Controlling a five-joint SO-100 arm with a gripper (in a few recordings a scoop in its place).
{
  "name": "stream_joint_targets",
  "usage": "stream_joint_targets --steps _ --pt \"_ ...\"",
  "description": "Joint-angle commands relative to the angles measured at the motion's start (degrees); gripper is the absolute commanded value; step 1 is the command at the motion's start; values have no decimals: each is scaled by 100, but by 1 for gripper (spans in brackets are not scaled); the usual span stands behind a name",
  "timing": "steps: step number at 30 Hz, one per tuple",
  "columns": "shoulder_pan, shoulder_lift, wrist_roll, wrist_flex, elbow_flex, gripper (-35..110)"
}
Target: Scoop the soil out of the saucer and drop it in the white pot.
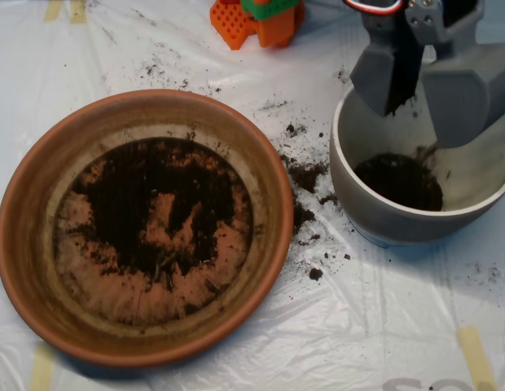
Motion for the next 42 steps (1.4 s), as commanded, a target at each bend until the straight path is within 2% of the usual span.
stream_joint_targets --steps 1,5,16,25,33,42 --pt "-88 677 -79 18 35 26" --pt "-185 668 -114 105 97 31" --pt "-123 712 -79 97 237 31" --pt "360 729 220 264 -360 36" --pt "1494 1116 475 281 -334 38" --pt "2927 2215 264 -659 1951 42"
